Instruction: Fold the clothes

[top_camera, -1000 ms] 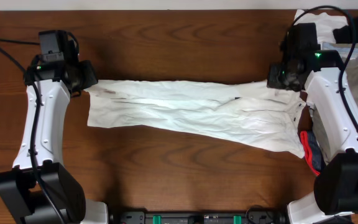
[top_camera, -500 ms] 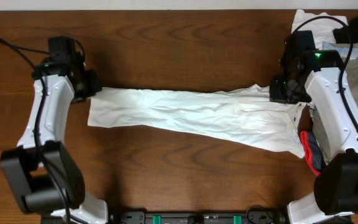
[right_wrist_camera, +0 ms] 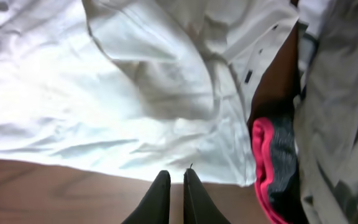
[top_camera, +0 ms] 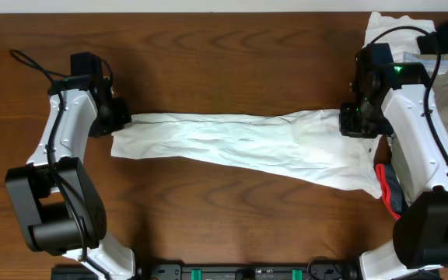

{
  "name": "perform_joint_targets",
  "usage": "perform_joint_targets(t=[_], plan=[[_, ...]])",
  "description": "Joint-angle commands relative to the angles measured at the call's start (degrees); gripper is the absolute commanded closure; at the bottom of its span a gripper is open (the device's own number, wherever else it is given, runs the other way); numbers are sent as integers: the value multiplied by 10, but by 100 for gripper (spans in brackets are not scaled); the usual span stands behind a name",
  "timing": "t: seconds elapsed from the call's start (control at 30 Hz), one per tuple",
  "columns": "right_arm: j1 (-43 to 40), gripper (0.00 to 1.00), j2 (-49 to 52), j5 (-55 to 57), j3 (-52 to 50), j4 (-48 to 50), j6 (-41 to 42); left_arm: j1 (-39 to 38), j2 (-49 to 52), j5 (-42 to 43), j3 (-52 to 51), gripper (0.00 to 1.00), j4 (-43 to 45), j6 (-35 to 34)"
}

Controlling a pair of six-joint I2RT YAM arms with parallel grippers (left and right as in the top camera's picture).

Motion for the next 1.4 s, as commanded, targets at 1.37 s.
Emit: perform_joint_targets(t=[1.37], plan=[[13, 94, -11, -123, -253, 296, -41, -1, 79, 14, -4, 94, 155, -55]])
